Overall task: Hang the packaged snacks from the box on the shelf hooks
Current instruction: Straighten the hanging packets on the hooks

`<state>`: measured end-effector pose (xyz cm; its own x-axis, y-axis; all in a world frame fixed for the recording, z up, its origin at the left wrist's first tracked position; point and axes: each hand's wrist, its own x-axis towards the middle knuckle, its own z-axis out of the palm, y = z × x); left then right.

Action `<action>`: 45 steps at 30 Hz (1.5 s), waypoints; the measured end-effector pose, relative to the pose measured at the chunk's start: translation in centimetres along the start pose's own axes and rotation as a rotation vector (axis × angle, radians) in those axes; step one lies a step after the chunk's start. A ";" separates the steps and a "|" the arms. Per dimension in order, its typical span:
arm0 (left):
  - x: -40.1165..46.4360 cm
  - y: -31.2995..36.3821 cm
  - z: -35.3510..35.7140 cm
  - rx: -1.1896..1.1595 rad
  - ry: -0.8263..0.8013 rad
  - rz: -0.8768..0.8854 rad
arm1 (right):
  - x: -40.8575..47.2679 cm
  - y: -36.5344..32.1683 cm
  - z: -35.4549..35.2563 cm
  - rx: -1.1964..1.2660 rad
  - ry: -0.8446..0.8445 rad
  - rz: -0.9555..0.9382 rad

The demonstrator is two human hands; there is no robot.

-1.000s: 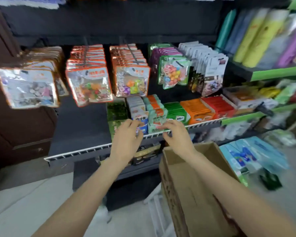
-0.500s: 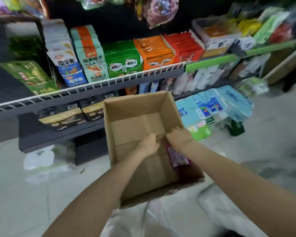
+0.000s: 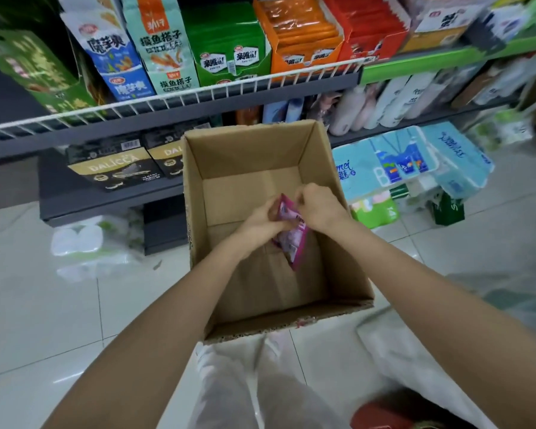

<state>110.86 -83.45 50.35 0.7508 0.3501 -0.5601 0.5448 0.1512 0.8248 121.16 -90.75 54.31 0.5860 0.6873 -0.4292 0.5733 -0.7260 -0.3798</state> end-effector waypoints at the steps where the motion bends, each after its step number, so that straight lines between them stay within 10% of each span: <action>1: -0.3 0.6 -0.6 0.003 -0.025 0.024 | 0.4 -0.1 -0.2 0.152 0.026 0.005; 7: -1.7 3.9 -3.6 0.196 0.085 0.295 | 0.7 -2.9 -2.6 0.813 0.058 -0.102; 15: -7.2 9.1 -11.3 -0.328 0.471 0.430 | 0.1 -9.0 -6.4 0.667 0.120 -0.506; 22: -13.1 12.2 -19.7 0.095 0.777 0.689 | -0.9 -19.3 -8.9 0.702 0.191 -0.685; 34: -14.6 18.9 -32.6 0.573 0.810 0.733 | 3.1 -32.0 -13.1 0.653 0.452 -0.703; 45: -7.8 22.7 -28.9 0.633 0.755 0.840 | 6.0 -27.7 -16.4 0.699 0.651 -0.582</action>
<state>106.56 -56.05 75.67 0.6648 0.5878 0.4610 0.2491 -0.7563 0.6050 118.17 -66.10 75.67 0.6383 0.6595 0.3971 0.5300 -0.0024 -0.8480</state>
